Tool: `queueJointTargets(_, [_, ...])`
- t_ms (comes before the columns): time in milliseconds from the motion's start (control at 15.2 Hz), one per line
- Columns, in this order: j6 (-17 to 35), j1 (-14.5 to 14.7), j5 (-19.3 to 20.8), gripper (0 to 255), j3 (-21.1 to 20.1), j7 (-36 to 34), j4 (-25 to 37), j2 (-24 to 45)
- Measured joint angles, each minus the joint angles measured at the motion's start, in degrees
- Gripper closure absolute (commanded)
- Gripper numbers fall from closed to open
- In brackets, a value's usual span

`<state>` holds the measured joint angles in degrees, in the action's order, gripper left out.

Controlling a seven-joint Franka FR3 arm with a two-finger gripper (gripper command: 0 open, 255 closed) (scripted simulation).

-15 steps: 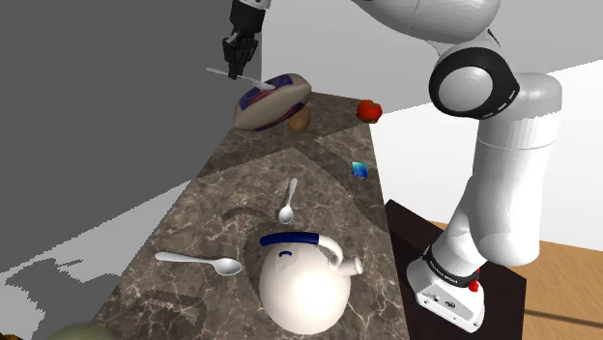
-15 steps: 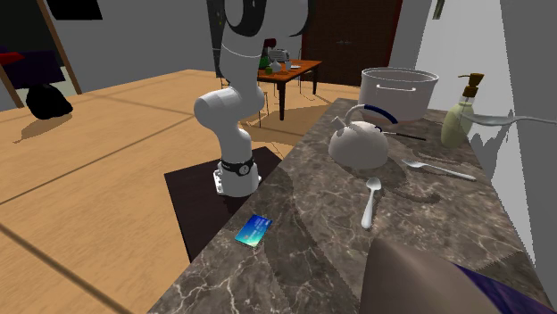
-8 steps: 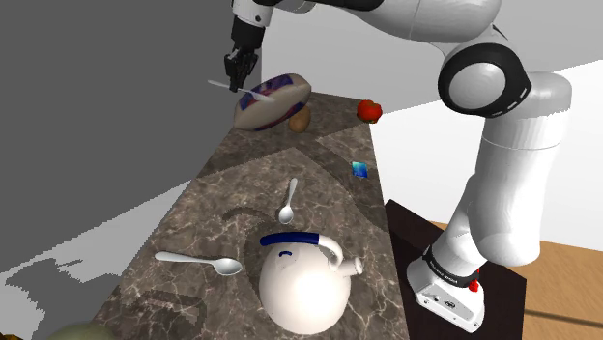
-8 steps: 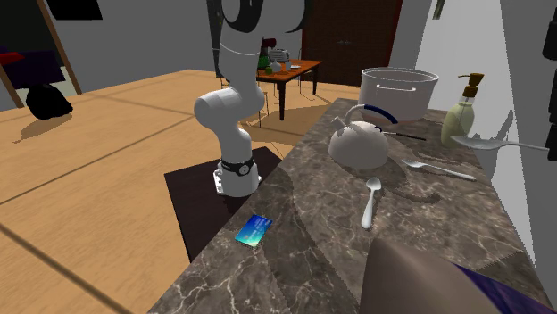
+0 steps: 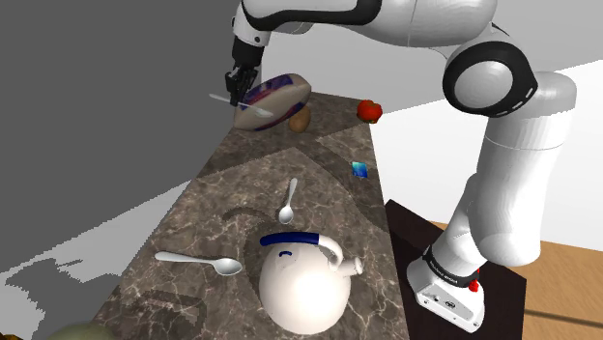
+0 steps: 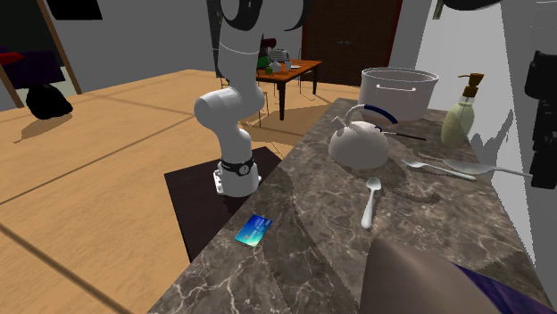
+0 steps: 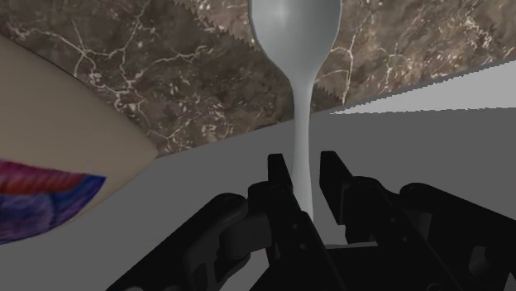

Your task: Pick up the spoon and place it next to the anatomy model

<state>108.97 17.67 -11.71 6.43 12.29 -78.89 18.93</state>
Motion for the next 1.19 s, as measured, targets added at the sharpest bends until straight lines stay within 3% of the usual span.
queueJointTargets(1188, [13.3, 0.4, -1.1, 255, -0.4, 2.3, -12.8, 0.7])
